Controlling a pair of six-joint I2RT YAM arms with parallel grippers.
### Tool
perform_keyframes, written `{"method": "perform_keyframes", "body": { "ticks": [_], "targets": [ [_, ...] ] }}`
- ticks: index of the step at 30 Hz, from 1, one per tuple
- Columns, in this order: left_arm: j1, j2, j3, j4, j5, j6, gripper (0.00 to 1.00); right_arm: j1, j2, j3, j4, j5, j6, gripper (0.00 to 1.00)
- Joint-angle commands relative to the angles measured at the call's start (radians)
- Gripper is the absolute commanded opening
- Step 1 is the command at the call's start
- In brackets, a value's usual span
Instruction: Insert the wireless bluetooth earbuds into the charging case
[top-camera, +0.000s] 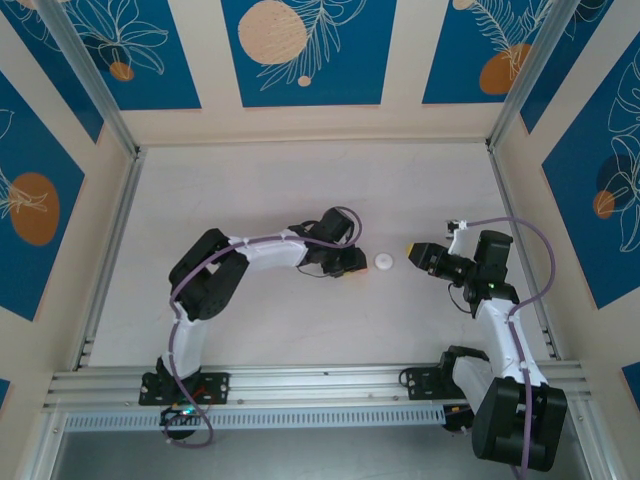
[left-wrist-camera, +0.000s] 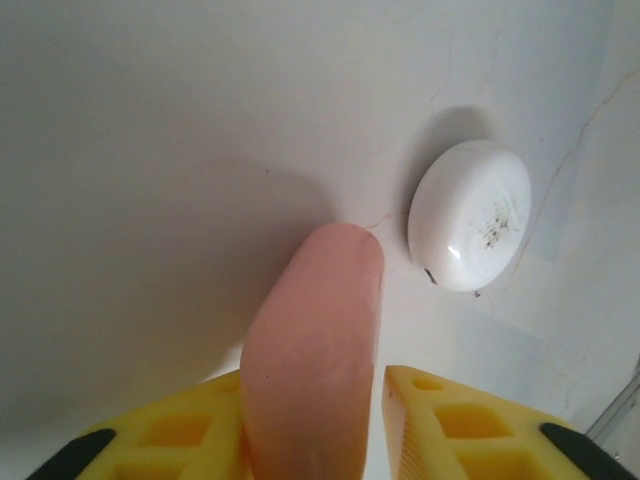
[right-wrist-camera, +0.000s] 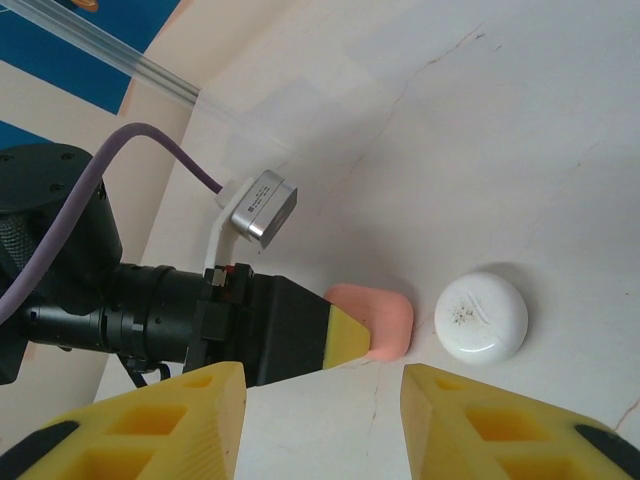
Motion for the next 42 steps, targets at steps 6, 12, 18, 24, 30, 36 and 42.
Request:
{"method": "perform_keyframes", "body": {
  "ticks": [6,12,18,24,30,36,42],
  "targets": [
    [0.033,-0.065,0.022,-0.129,-0.032,0.093,0.42,-0.006,-0.049,0.019,-0.072,-0.022,0.0,0.46],
    [0.07,-0.117,0.007,-0.219,-0.052,0.189,0.47,-0.006,-0.049,0.024,-0.088,-0.014,-0.002,0.46],
    [0.133,-0.236,-0.005,-0.343,-0.161,0.329,0.5,-0.005,-0.05,0.035,-0.102,0.005,-0.017,0.46],
    [0.23,-0.426,-0.066,-0.39,-0.317,0.458,0.54,-0.009,-0.046,0.045,-0.106,0.144,-0.068,0.49],
    [0.335,-0.703,-0.292,-0.204,-0.522,0.546,0.59,-0.013,0.007,-0.009,0.096,0.3,-0.055,0.52],
    [0.401,-0.98,-0.588,0.085,-0.79,0.702,0.75,-0.016,0.146,-0.009,0.267,0.383,-0.134,0.55],
    [0.427,-1.123,-0.911,0.477,-0.949,0.92,1.0,-0.013,0.233,-0.004,0.393,0.399,-0.166,0.81]
  ]
}}
